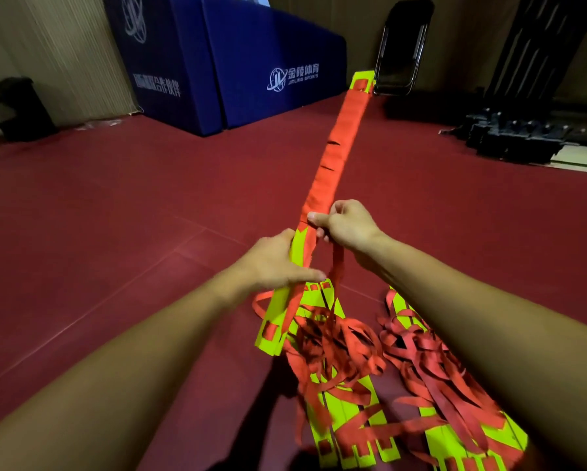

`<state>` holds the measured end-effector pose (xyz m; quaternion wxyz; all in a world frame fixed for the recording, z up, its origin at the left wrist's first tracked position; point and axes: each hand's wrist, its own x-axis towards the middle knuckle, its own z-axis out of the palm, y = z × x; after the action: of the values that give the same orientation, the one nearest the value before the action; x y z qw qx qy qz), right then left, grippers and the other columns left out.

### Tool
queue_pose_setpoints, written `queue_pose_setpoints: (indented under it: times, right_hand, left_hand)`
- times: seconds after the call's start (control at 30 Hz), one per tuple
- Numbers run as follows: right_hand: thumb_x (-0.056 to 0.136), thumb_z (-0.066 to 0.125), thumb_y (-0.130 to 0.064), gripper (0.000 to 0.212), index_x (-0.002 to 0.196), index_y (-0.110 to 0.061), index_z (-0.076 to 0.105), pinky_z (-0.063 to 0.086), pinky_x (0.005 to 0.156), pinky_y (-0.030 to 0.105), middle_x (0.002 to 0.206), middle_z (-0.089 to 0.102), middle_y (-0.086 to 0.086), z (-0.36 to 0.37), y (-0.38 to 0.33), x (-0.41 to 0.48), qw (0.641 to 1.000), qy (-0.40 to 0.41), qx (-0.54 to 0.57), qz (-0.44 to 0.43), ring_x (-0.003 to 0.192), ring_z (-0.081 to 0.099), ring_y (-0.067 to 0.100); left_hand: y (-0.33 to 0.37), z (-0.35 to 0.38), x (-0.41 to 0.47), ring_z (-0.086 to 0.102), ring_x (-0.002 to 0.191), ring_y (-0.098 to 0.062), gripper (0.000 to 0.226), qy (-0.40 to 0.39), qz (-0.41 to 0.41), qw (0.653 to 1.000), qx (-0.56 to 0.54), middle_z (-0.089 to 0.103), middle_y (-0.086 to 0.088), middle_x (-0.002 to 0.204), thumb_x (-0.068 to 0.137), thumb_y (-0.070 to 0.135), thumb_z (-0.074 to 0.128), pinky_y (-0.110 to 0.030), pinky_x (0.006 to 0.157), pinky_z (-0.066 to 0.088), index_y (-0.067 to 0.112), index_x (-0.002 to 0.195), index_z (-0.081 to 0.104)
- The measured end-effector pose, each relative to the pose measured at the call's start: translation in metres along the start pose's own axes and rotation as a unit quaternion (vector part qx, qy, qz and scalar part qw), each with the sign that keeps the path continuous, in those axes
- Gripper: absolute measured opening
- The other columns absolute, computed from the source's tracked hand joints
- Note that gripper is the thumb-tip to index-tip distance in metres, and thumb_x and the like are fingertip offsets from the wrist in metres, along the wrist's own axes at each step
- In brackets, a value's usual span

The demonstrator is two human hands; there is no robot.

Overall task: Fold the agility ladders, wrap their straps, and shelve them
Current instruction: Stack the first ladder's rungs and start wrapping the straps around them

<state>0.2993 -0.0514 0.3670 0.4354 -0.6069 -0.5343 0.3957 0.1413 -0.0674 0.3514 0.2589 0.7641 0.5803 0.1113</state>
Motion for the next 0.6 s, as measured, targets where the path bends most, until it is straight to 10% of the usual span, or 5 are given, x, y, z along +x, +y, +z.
queue_pose_setpoints:
  times: [0.1,0.33,0.6]
  right_hand:
    - [0.09,0.07,-0.021,0.039,0.063,-0.017,0.043,0.039,0.047,0.021,0.054,0.062,0.001,0.004,0.001,-0.002,0.999,0.016,-0.037,-0.019,0.04,0.052,0.008]
    - [0.099,0.054,-0.01,0.028,0.072,-0.01,0.062,0.04,0.065,0.032,0.077,0.07,0.021,-0.005,-0.005,-0.001,0.988,-0.138,-0.052,-0.045,0.057,0.052,0.016]
    - [0.097,0.061,-0.013,0.021,0.077,-0.01,0.054,0.037,0.051,0.016,0.061,0.056,0.002,-0.011,-0.004,-0.001,0.987,-0.141,0.038,-0.058,0.049,0.047,0.007]
  left_hand:
    - [0.004,0.001,0.001,0.064,0.106,-0.036,0.047,0.055,-0.002,0.991,0.119,0.07,-0.013,0.107,0.074,0.054,0.079,-0.034,0.08,0.047,0.021,0.102,0.062]
    - [-0.01,-0.004,0.007,0.051,0.07,-0.02,0.011,0.02,-0.057,0.991,-0.118,0.055,0.002,0.063,0.08,0.01,0.076,-0.03,0.062,0.041,0.011,0.087,0.068]
    - [0.006,-0.013,-0.004,0.071,0.084,-0.029,0.048,-0.039,-0.036,0.935,-0.35,0.071,-0.016,0.1,0.089,-0.021,0.04,-0.043,0.083,0.058,0.006,0.122,0.064]
